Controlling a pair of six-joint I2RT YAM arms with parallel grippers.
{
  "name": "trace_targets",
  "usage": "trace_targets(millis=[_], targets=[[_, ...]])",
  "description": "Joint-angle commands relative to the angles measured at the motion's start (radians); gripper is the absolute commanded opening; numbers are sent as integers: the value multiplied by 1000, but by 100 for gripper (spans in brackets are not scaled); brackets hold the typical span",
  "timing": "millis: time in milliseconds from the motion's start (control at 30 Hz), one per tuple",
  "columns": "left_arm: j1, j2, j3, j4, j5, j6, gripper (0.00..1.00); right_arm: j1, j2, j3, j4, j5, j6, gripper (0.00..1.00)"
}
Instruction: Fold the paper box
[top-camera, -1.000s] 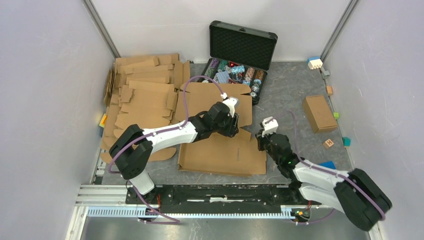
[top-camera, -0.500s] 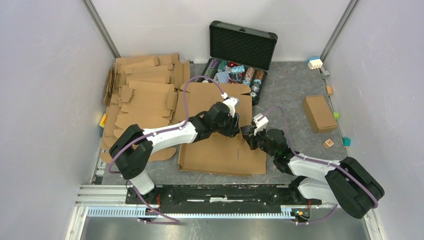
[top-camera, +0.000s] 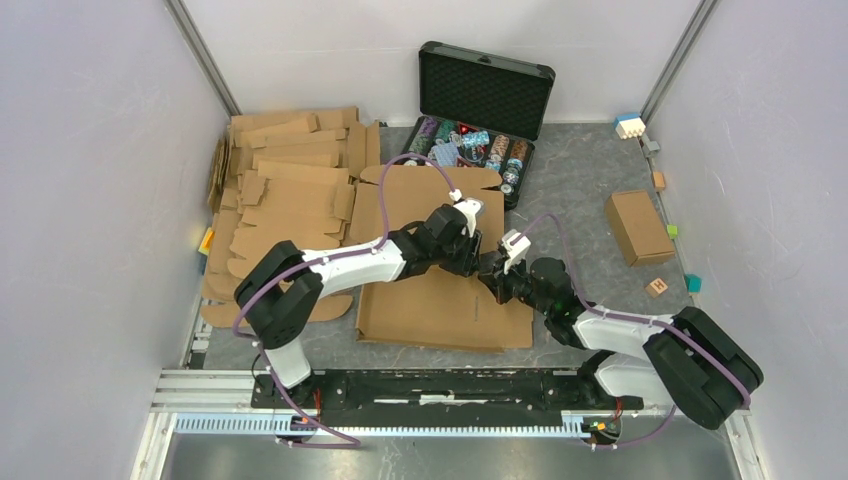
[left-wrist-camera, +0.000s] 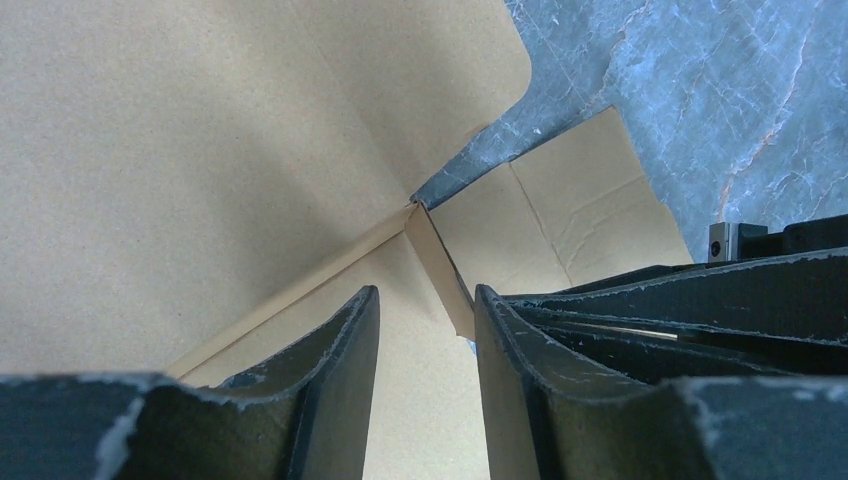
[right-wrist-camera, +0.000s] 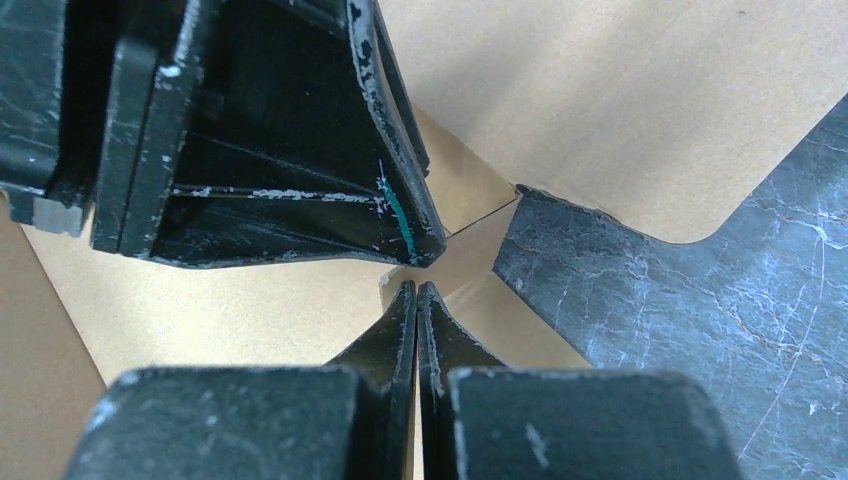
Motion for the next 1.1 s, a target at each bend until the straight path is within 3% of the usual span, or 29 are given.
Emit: trace_targets(millis=[0,167,333,467,600,767,833,1067], targets=[[0,25,56,-39,-7,34,46,6,5,7,28,-17,-9,0],[0,37,70,-63,-14,36,43,5,-6,9,-5,15,-15,0],[0,39,70,-66,-9,38,39,6,-115,0,-145,106,-17,2],[1,38,70,-67,-6,36,37,6,-259,-7,-306,76,-7,15],[-1,40,69,-67,-5,36,37,6,-392,63,-628,60,136,18],[-2,40,70,-67,2,33,37,11,-509,106,-947,54,265,11],[-1,42,70,-66,2,33,37,12,-532,143,-1053,19,301,0],[-3,34,66,-67,1,33,37,14,-638,284,-1323,23,323,0]])
